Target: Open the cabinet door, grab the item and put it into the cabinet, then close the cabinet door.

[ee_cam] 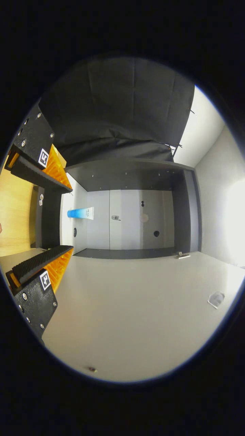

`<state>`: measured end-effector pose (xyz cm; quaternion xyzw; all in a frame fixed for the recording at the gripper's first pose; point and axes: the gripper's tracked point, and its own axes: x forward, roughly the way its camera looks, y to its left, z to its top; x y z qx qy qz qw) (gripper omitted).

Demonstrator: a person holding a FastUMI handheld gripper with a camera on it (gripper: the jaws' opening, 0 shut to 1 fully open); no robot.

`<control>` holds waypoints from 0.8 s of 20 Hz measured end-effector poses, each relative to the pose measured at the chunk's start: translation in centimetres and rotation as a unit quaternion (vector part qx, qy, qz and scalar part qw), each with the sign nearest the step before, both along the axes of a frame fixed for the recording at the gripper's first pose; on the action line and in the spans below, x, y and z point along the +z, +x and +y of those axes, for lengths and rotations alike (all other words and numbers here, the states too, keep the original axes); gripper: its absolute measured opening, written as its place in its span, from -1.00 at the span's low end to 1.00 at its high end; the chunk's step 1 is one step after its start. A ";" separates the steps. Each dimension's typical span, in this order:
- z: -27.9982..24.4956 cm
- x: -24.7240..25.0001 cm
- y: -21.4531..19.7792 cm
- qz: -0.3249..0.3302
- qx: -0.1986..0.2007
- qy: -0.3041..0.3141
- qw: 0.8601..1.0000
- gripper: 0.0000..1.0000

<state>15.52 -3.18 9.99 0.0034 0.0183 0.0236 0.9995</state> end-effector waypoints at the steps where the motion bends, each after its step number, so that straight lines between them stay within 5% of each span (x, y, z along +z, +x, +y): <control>1: -0.4 0.1 -1.1 -0.001 -0.002 0.001 1.000 0.87; 11: -7.3 1.9 -12.6 -0.044 -0.042 0.016 0.998 0.87; 16: -14.2 2.1 -15.4 -0.051 -0.112 0.028 0.992 0.87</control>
